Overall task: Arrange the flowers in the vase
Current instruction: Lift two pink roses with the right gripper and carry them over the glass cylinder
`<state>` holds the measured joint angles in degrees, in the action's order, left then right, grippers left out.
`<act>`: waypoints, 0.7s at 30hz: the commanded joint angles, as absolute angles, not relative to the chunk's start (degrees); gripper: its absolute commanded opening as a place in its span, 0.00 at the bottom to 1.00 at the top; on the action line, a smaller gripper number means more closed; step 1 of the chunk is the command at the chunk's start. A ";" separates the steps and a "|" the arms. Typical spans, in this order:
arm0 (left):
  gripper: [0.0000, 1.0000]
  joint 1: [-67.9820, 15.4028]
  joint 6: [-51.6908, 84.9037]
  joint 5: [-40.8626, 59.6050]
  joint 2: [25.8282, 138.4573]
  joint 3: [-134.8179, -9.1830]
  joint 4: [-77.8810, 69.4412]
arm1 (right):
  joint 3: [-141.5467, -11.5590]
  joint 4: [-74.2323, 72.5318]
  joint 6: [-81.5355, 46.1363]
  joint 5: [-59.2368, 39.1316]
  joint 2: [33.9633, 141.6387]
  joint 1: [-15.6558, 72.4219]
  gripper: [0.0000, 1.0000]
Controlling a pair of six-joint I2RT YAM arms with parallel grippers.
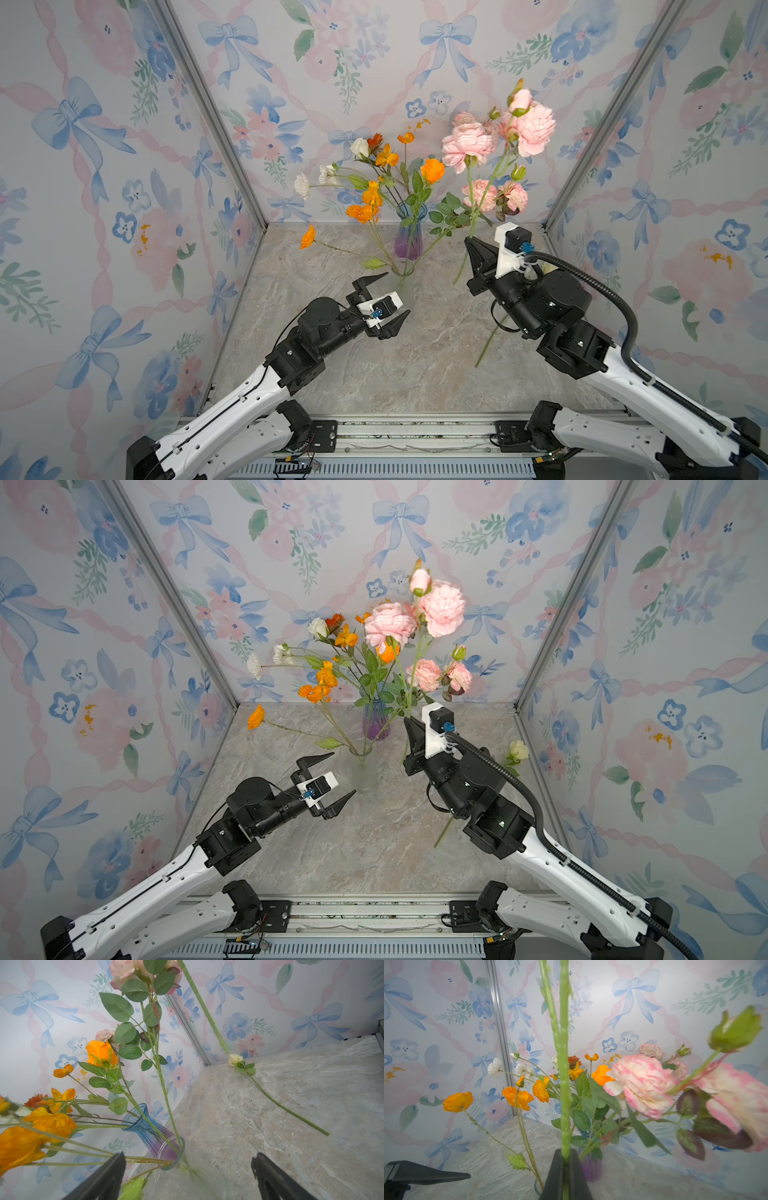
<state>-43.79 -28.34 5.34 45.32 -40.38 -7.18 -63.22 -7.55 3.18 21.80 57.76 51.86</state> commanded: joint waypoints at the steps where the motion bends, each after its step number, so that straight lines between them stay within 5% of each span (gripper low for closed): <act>1: 0.98 -43.42 -25.76 3.78 42.47 -37.16 -7.28 | -66.30 -16.81 7.73 19.51 61.10 52.99 0.06; 10: 0.98 -43.33 -25.08 2.47 40.71 -35.46 -8.04 | -67.74 -30.09 9.51 18.66 73.98 53.82 0.04; 21: 0.98 -43.25 -24.96 1.85 40.93 -35.33 -8.53 | -68.74 -42.38 15.18 28.85 86.25 56.60 0.04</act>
